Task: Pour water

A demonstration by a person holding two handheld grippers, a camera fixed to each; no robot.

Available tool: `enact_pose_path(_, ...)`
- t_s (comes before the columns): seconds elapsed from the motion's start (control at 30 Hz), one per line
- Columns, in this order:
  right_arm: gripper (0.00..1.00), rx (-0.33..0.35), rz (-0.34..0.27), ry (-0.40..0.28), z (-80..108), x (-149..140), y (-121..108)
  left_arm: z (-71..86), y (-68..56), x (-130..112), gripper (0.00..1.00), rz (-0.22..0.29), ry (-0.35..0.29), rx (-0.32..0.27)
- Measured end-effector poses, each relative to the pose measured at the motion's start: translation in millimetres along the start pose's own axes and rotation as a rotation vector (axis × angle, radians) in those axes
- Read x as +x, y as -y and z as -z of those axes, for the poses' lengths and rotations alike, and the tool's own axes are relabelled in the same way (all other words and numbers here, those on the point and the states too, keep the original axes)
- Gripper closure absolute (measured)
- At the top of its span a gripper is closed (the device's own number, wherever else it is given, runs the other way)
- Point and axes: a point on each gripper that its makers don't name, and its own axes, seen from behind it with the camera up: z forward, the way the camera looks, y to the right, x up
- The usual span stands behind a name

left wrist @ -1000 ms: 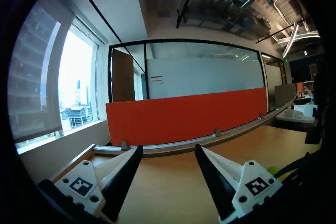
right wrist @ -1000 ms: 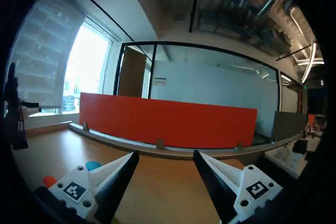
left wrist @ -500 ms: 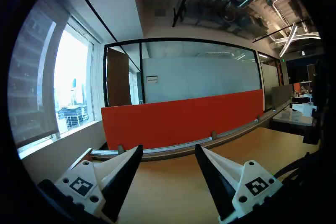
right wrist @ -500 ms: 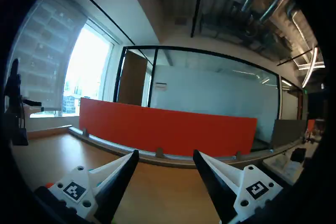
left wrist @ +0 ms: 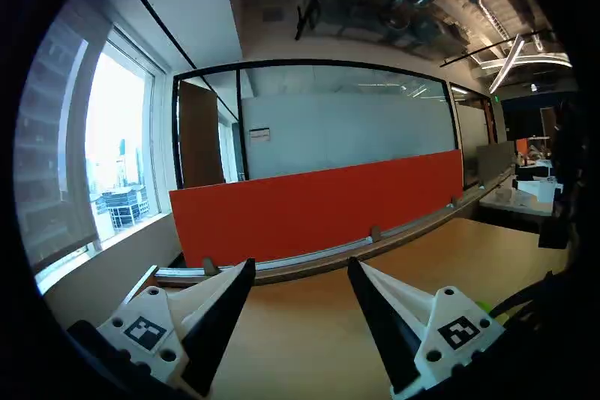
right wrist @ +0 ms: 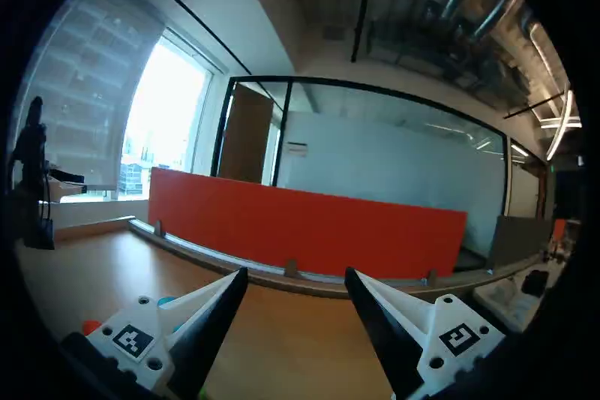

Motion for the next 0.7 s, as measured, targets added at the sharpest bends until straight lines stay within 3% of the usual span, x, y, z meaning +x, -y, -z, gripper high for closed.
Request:
enact_pose_path(0.4,0.0,0.125,0.07,0.059,-2.3,-12.0,15.2,-8.1,-5.8,1.5,0.09,-0.072,0.025,-0.065)
enact_pose_path(0.7,0.0,0.227,0.15,0.113,-4.3,-24.0,31.2,-18.4,-16.8,-4.9,0.09,-0.112,0.065,-0.146)
